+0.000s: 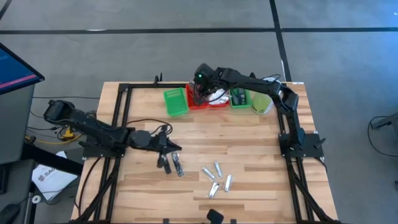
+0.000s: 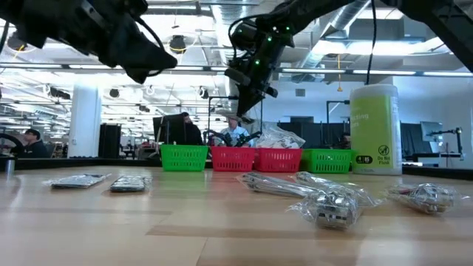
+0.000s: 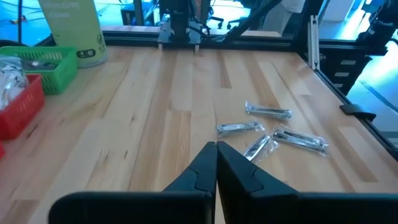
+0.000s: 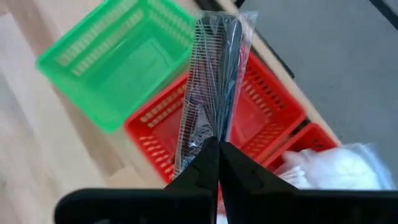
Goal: Pick & Place Travel size toiletries
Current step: Put the black comb into the left red bin
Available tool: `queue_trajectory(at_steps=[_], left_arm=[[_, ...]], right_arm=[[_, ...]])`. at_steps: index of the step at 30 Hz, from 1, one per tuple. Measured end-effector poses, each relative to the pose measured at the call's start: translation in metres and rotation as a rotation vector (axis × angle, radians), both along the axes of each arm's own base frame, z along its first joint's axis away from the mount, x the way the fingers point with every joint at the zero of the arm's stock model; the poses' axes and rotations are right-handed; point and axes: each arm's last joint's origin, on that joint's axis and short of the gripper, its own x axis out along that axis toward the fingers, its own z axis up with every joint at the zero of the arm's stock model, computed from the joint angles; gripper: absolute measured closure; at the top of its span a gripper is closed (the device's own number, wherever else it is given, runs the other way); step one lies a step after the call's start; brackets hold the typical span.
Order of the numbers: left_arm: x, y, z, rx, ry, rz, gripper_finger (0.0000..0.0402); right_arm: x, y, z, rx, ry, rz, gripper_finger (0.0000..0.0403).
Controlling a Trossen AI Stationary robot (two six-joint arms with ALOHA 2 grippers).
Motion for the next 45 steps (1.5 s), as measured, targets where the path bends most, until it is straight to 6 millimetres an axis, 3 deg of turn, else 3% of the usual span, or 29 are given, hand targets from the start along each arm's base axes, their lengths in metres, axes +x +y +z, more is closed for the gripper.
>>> queue_trajectory(at_steps=[6, 12, 22, 36, 40, 45], left_arm=[[-0.005, -0.007, 0.001, 0.021, 0.011, 0.017, 0.0401], [-0.006, -0.009, -0.001, 0.036, 0.019, 0.039, 0.0401], [-0.007, -0.009, -0.004, 0.032, 0.047, 0.048, 0.0401], [-0.007, -0.009, -0.004, 0.032, 0.051, 0.047, 0.0401], [-0.009, -0.009, -0.008, 0.045, 0.091, 0.044, 0.0401], [-0.013, -0.008, -0.016, 0.013, 0.184, 0.05, 0.0401]], right_arm=[[-0.001, -0.014, -0.008, 0.027, -0.02, -0.023, 0.0403], [0.01, -0.025, -0.039, 0.048, -0.001, -0.009, 0.0403], [0.013, -0.033, -0.044, 0.031, -0.038, -0.027, 0.0398], [0.012, -0.03, -0.056, 0.021, -0.03, -0.005, 0.0306], [0.016, -0.017, -0.048, 0.011, -0.043, 0.031, 0.0299], [0.029, 0.014, -0.047, 0.011, -0.033, 0.157, 0.0301]])
